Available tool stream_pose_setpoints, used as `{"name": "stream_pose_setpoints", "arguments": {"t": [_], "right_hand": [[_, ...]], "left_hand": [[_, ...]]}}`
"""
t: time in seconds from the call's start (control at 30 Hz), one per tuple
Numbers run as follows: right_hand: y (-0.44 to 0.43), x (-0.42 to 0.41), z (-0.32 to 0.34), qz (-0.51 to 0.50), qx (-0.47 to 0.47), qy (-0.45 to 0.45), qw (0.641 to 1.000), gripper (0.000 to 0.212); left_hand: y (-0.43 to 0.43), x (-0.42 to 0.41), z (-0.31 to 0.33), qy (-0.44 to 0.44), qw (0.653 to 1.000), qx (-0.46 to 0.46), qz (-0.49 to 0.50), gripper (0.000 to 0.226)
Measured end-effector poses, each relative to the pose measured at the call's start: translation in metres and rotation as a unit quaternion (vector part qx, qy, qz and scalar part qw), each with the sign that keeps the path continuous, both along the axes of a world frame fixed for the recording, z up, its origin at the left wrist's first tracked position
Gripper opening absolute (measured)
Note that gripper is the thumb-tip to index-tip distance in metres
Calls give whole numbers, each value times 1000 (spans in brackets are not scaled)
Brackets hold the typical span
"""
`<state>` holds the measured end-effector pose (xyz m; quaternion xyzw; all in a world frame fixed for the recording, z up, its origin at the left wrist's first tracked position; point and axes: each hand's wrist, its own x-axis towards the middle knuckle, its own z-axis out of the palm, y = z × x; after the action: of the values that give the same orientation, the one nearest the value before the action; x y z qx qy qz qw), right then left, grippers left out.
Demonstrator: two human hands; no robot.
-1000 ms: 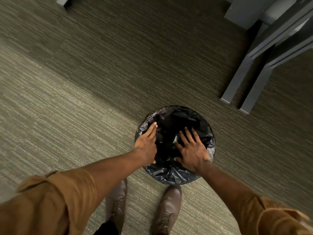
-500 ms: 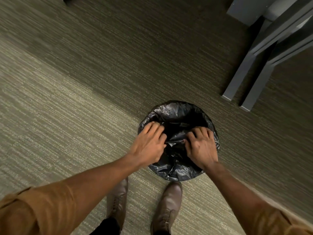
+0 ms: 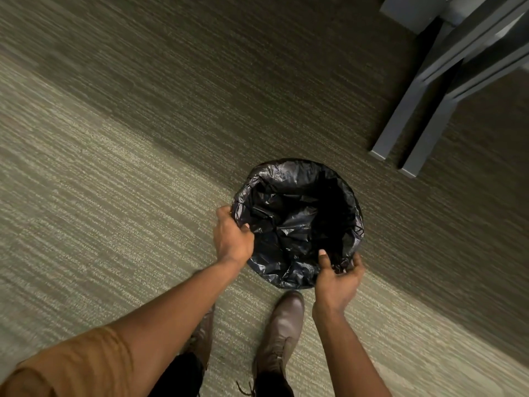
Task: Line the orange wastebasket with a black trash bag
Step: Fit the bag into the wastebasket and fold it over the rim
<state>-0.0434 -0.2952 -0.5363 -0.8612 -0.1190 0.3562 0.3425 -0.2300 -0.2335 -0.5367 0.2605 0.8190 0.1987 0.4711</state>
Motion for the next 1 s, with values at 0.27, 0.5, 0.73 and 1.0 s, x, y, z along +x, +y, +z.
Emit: {"name": "stream_pose_setpoints", "arguments": {"t": [0.27,0.5,0.73,1.0], "right_hand": [[-1,22,-23,-130,55,195,971,65],[-23,17,-22,-147,43,147,977,72],[-31,-16,-25,-195,-9,196,961,72],[-15,1,-39,-205,-1,224,953,66]], "left_hand": [[-5,-11,-4,-68,997,-7,-34,55],[-37,5,-1,-26,997,-52,57,84],[-76,51,-6,-223,934,-178,214,64],[-66,64,-14,-224,920,-167,273,15]]}}
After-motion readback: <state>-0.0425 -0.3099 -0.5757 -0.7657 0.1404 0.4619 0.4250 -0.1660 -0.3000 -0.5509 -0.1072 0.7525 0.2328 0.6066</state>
